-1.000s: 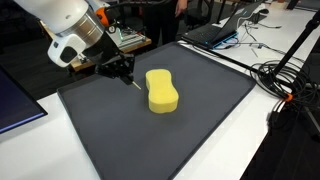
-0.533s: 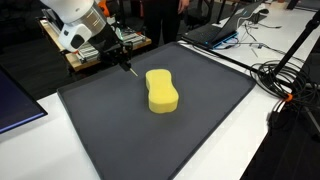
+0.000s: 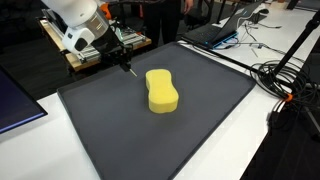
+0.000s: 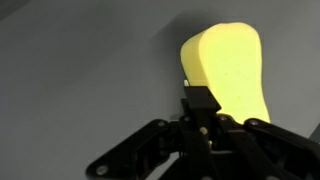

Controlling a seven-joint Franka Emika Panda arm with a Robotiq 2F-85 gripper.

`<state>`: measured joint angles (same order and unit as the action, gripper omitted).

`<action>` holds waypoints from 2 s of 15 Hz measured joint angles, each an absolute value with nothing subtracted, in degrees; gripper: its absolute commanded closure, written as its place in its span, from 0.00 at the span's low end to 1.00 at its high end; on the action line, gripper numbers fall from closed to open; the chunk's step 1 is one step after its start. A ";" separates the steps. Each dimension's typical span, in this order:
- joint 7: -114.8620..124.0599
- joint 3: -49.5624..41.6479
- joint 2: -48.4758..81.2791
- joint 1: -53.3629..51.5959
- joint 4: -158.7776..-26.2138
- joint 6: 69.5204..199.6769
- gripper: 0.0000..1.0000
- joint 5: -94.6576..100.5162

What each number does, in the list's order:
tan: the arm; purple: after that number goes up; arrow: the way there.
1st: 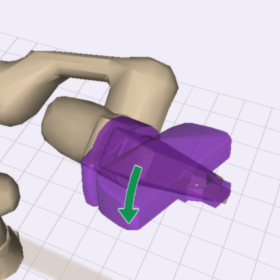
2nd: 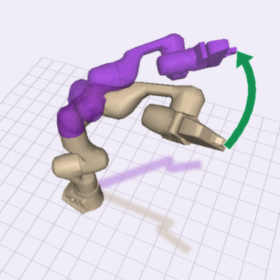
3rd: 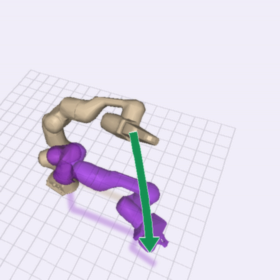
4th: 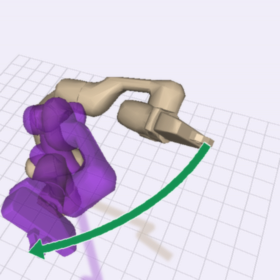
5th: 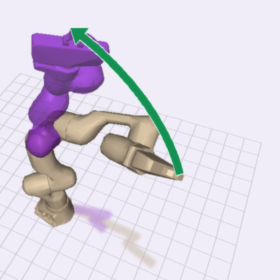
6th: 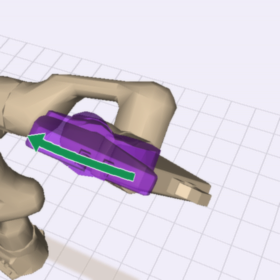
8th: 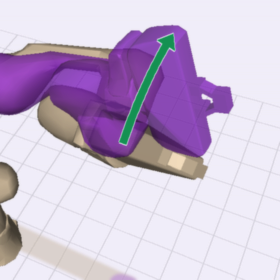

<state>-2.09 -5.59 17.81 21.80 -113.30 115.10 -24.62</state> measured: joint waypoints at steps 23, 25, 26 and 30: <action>11.00 6.80 -14.32 9.07 -158.65 167.83 0.88 -28.76; 10.18 5.60 -14.30 9.14 -158.62 167.82 0.88 -28.76; 10.09 5.45 -14.30 9.14 -158.63 167.82 0.88 -28.76; 10.08 5.45 -14.29 9.12 -158.62 167.81 0.97 -28.75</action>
<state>10.08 5.45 -14.29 9.12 -158.62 167.81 -28.75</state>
